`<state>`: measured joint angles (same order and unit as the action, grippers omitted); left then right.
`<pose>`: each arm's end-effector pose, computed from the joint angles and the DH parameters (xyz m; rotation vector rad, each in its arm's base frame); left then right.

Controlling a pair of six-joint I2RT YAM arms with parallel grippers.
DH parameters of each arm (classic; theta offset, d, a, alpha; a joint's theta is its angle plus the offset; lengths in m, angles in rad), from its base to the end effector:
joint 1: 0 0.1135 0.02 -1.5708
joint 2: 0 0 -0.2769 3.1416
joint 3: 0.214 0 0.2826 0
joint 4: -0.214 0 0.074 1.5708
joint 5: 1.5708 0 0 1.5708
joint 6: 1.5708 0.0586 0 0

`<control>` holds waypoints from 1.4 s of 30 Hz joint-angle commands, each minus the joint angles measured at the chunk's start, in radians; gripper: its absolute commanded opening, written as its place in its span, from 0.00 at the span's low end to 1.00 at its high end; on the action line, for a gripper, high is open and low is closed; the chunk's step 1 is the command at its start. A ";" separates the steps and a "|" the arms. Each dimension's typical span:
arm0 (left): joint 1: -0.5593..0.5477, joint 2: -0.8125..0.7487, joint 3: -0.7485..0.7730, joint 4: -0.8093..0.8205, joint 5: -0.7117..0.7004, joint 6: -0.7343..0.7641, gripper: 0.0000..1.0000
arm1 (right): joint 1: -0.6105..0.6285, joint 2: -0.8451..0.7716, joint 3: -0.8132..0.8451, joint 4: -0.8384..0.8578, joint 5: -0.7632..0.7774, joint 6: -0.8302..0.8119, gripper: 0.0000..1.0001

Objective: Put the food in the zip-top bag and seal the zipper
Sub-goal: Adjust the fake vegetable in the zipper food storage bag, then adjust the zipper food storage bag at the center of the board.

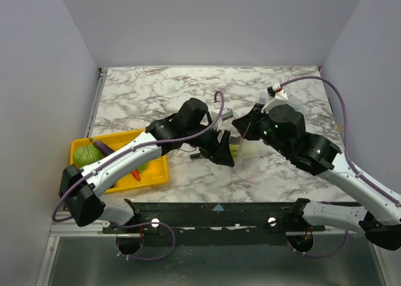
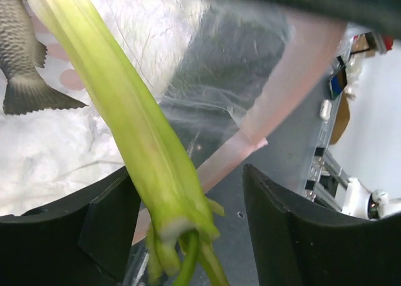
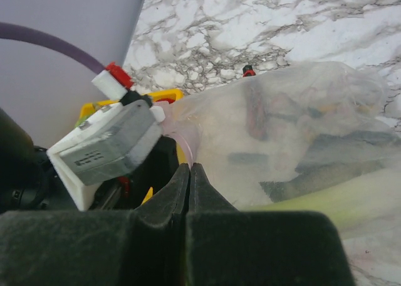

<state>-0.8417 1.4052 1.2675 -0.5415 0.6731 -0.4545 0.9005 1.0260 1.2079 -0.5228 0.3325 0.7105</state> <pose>0.2055 -0.2849 0.3329 0.8748 2.3294 -1.3925 0.1760 0.1912 0.4160 0.0452 1.9684 0.7687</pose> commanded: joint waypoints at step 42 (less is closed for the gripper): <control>0.110 -0.414 -0.327 0.315 -0.346 -0.254 0.48 | 0.007 -0.039 0.008 0.009 0.016 0.019 0.01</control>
<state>-0.7341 0.9298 0.9005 -0.2871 0.2909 -0.7109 0.9024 0.9787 1.1984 -0.5243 0.3618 0.7189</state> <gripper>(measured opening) 0.472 0.006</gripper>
